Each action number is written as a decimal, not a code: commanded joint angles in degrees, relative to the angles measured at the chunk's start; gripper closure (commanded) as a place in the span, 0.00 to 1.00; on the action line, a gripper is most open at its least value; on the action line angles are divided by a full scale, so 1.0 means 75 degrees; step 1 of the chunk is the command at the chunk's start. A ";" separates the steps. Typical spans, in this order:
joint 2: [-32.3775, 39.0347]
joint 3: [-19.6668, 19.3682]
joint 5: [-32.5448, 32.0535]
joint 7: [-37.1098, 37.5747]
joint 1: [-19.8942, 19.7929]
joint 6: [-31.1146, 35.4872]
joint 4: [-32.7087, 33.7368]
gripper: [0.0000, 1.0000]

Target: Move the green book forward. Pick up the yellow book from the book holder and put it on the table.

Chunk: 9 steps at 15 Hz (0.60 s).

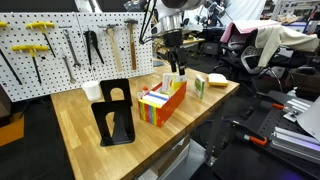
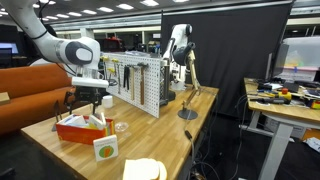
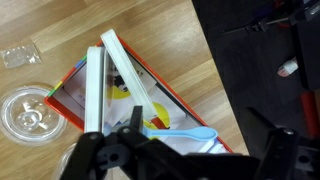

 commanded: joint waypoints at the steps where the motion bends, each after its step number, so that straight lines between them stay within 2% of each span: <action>1: -0.0545 0.0121 0.0223 -0.0438 -0.0118 -0.0078 -0.0360 0.00; 5: -0.0756 0.0020 0.0281 -0.0654 -0.0114 -0.0036 -0.0523 0.00; 9: -0.0412 -0.0053 0.0181 -0.0923 -0.0098 0.0325 -0.0317 0.00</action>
